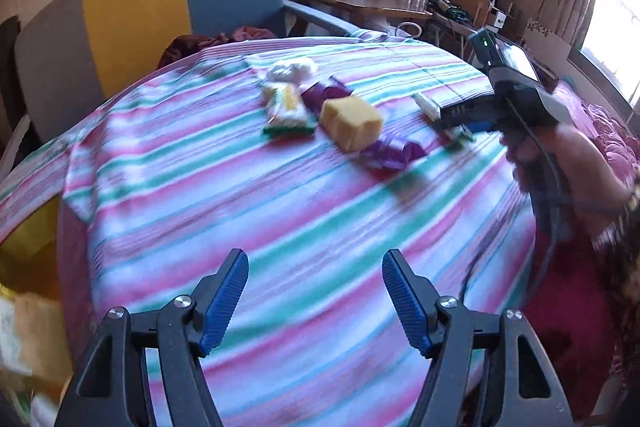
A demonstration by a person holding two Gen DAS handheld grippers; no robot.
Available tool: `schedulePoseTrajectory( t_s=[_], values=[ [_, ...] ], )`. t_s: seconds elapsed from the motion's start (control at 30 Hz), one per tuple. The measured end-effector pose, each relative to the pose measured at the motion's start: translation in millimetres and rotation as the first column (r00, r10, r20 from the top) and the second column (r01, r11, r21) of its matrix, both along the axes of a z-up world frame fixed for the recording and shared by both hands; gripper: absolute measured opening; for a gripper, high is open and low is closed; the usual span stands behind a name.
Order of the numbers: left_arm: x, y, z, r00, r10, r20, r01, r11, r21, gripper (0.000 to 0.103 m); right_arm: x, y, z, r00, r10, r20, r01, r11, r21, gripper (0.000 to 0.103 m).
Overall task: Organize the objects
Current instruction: 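Close the right tool on the plastic-wrapped cracker pack, then grasp the purple snack packet with the left tool while the right holds the cracker pack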
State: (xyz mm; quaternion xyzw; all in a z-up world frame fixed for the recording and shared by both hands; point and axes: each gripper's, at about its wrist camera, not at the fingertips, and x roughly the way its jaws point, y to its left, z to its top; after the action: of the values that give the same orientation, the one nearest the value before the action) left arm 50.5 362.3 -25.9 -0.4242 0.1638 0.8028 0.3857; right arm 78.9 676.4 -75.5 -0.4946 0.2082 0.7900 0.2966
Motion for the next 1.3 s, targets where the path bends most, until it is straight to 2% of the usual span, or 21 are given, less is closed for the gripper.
schedulePoseTrajectory(
  t_s=[0.1, 0.2, 0.4, 0.53, 0.6, 0.63, 0.67, 0.77, 0.93, 0.97, 1.1, 1.3],
  values=[
    [-10.2, 29.9, -2.0, 0.999, -0.034, 0.012, 0.034, 0.999, 0.011, 0.071, -1.5, -0.5, -2.1, 0.999, 0.001, 0.032, -0.001, 1.000, 0.014, 0.049],
    [-14.0, 65.0, -5.2, 0.995, -0.101, -0.016, 0.101, 0.995, 0.013, 0.071, -3.5, -3.4, -3.2, 0.999, 0.009, 0.051, -0.010, 0.999, 0.035, 0.049],
    [-25.1, 122.4, -26.3, 0.983, -0.182, 0.010, 0.182, 0.983, -0.010, 0.071, 3.7, 1.3, -0.9, 0.999, -0.016, 0.030, 0.016, 1.000, 0.011, 0.049],
    [-23.5, 147.1, -43.3, 0.962, -0.271, -0.022, 0.270, 0.962, -0.035, 0.069, 1.2, 2.7, -2.4, 0.999, -0.012, 0.031, 0.012, 1.000, 0.007, 0.049],
    [-23.5, 152.9, -50.8, 0.953, -0.302, -0.011, 0.301, 0.953, -0.036, 0.057, -1.3, 2.2, -4.2, 0.999, -0.006, 0.041, 0.006, 1.000, 0.013, 0.049],
    [-22.7, 153.4, -55.5, 0.949, -0.317, -0.001, 0.316, 0.948, -0.033, 0.047, -3.8, 3.2, -5.3, 0.999, -0.004, 0.045, 0.003, 1.000, 0.017, 0.049],
    [-21.7, 152.9, -58.1, 0.948, -0.319, 0.004, 0.319, 0.947, -0.028, 0.043, -4.2, 2.8, -5.3, 0.999, -0.002, 0.047, 0.001, 1.000, 0.019, 0.049],
    [-15.9, 142.6, -61.9, 0.943, -0.333, 0.014, 0.333, 0.943, 0.014, 0.041, -3.6, 3.7, -4.9, 0.999, -0.006, 0.042, 0.006, 1.000, 0.012, 0.049],
    [-8.5, 136.7, -57.3, 0.945, -0.327, -0.020, 0.327, 0.945, 0.012, 0.043, -3.4, 5.0, -4.4, 0.999, -0.012, 0.036, 0.012, 1.000, 0.004, 0.050],
    [-9.0, 139.1, -55.1, 0.946, -0.323, -0.018, 0.323, 0.946, 0.017, 0.046, -2.7, 3.9, -3.9, 0.999, -0.014, 0.035, 0.014, 1.000, 0.003, 0.050],
    [-15.2, 146.4, -49.2, 0.946, -0.323, 0.009, 0.322, 0.946, 0.037, 0.047, -0.9, 4.9, -3.6, 0.999, -0.023, 0.030, 0.024, 1.000, -0.004, 0.050],
    [-11.1, 162.2, -50.4, 0.930, -0.367, 0.031, 0.366, 0.930, 0.038, 0.048, -1.1, 3.9, -3.5, 0.999, -0.024, 0.035, 0.024, 1.000, 0.000, 0.050]
  ],
)
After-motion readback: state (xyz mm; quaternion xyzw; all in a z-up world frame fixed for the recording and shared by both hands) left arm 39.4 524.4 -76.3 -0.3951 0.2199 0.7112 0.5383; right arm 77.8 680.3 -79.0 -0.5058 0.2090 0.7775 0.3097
